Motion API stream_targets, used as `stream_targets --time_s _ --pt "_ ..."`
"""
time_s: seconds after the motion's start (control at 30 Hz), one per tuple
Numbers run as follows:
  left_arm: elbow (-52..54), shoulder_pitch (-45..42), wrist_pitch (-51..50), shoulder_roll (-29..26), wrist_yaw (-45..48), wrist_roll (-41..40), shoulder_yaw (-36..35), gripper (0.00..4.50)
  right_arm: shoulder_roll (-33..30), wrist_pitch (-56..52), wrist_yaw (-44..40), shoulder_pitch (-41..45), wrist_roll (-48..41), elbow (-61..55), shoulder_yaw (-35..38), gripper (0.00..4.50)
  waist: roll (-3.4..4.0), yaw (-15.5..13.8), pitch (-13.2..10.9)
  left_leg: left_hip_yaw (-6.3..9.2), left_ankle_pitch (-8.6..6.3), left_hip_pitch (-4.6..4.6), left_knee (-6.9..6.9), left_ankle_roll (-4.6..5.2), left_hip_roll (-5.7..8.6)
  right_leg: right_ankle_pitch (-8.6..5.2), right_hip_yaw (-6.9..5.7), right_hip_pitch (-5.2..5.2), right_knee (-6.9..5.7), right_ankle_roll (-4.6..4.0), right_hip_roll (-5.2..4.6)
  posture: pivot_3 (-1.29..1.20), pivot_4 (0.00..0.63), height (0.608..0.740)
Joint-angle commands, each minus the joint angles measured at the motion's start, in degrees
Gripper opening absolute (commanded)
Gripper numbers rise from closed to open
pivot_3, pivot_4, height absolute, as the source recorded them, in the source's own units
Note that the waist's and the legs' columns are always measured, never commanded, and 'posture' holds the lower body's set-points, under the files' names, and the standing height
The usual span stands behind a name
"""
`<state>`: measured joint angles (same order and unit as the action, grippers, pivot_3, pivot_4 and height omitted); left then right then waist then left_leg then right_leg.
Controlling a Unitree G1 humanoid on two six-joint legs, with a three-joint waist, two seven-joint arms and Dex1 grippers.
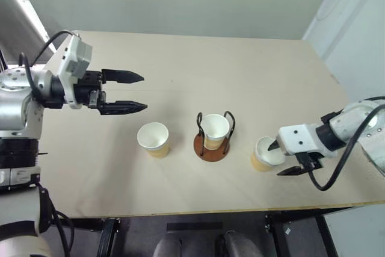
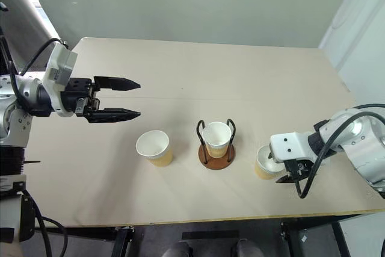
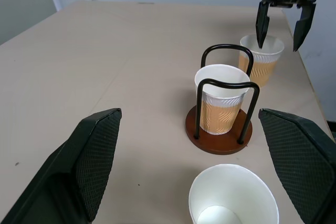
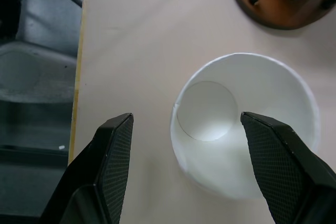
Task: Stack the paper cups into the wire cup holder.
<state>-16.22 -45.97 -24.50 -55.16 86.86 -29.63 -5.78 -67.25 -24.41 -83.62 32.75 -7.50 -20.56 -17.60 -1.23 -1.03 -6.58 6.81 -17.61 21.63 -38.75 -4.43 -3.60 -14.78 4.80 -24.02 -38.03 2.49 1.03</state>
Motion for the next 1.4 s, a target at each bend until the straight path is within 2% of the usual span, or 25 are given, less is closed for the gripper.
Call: stream_targets --time_s 0.03,0.33,0.5,0.6,0.8,0.87,1.1,1.4 --pt "2.2 -1.6 -0.4 0.4 0.2 -1.4 -1.2 4.5 1.8 2.1 0.6 0.7 3.1 1.5 -1.4 3.27 -0.03 0.0 0.0 0.01 0.0 0.0 -0.01 0.0 0.0 0.0 -0.01 0.02 0.01 0.01 0.0 0.0 0.15 0.74" --pt "7.5 0.8 -5.1 0.6 5.4 -5.6 0.4 4.5 4.9 2.9 -0.2 1.9 6.2 3.4 -2.8 3.27 -0.03 0.0 0.0 0.01 -0.02 0.0 -0.19 0.04 0.02 0.05 0.0 0.11 0.02 0.09 0.0 0.0 0.15 0.74" --pt "11.5 3.7 -5.3 -1.9 5.6 -9.0 3.0 4.5 5.1 3.2 -1.1 1.8 6.7 3.5 -2.7 3.27 -0.03 0.0 0.0 0.01 -0.02 -0.01 -0.2 0.04 0.01 0.06 0.0 0.11 0.01 0.09 0.0 0.0 0.15 0.74" --pt "12.8 5.0 -3.6 -4.5 5.6 -10.9 5.7 4.5 5.1 3.6 -1.5 1.7 7.1 3.6 -2.7 2.71 -0.03 0.0 0.0 0.01 -0.02 -0.01 -0.2 0.04 0.01 0.06 0.01 0.11 0.02 0.1 0.0 0.0 0.15 0.74" --pt "13.0 4.8 0.4 -8.5 5.6 -13.8 10.4 4.5 4.9 3.6 -2.2 1.0 6.4 2.5 -2.2 0.54 -0.03 0.0 0.0 0.02 -0.02 -0.02 -0.18 0.04 0.01 0.06 0.01 0.11 0.01 0.09 0.0 0.0 0.15 0.74" --pt "12.6 4.4 1.0 -8.9 5.6 -14.3 11.2 4.5 4.8 3.6 -2.2 0.7 6.3 2.3 -2.0 0.03 -0.03 -0.1 0.0 0.02 -0.02 -0.01 -0.18 0.05 0.01 0.06 0.01 0.13 0.02 0.09 0.0 0.0 0.15 0.74" --pt "11.5 3.8 1.7 -9.2 5.6 -14.5 11.5 4.5 4.3 3.0 -2.3 0.0 5.4 1.7 -0.7 0.03 -0.03 0.0 0.0 0.02 -0.03 -0.01 -0.18 0.05 0.01 0.06 0.01 0.13 0.02 0.09 0.0 0.0 0.15 0.74" --pt "10.5 3.4 1.4 -9.2 5.6 -13.8 10.5 4.5 6.3 -4.2 -2.2 13.9 0.4 4.2 3.7 0.03 0.02 0.2 0.0 0.02 -0.03 -0.03 -0.11 0.05 0.0 0.06 0.03 0.09 0.03 0.07 0.03 0.0 0.15 0.74"
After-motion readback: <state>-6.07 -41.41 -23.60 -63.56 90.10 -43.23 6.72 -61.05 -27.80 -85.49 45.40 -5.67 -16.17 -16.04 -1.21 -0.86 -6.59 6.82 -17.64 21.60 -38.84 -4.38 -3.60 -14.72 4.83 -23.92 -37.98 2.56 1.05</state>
